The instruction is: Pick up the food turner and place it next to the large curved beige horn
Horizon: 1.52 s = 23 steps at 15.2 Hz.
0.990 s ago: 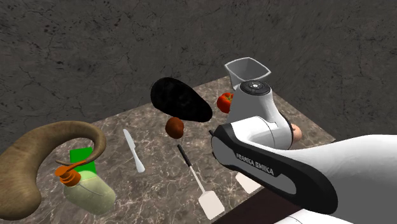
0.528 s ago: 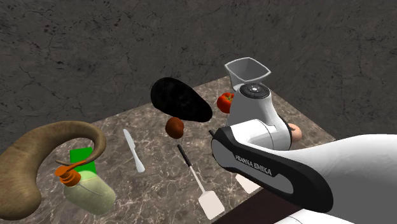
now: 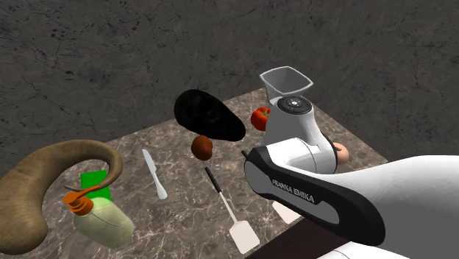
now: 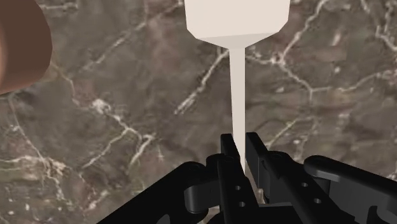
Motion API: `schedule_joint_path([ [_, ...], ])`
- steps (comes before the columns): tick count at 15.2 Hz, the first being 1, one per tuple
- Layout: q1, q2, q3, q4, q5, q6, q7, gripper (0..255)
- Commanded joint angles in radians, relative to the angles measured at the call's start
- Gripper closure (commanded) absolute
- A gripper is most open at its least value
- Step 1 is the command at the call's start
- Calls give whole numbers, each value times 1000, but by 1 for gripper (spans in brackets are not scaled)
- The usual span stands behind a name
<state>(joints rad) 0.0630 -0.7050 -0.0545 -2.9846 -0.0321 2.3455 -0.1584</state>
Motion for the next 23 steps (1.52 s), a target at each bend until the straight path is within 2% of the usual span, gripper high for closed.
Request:
schedule_joint_path([
  [1, 0, 0, 0, 0, 0, 0, 0, 255],
  [4, 0, 0, 0, 0, 0, 0, 0, 255],
  [23, 2, -151, 10, 186, 7, -338, 3, 255],
])
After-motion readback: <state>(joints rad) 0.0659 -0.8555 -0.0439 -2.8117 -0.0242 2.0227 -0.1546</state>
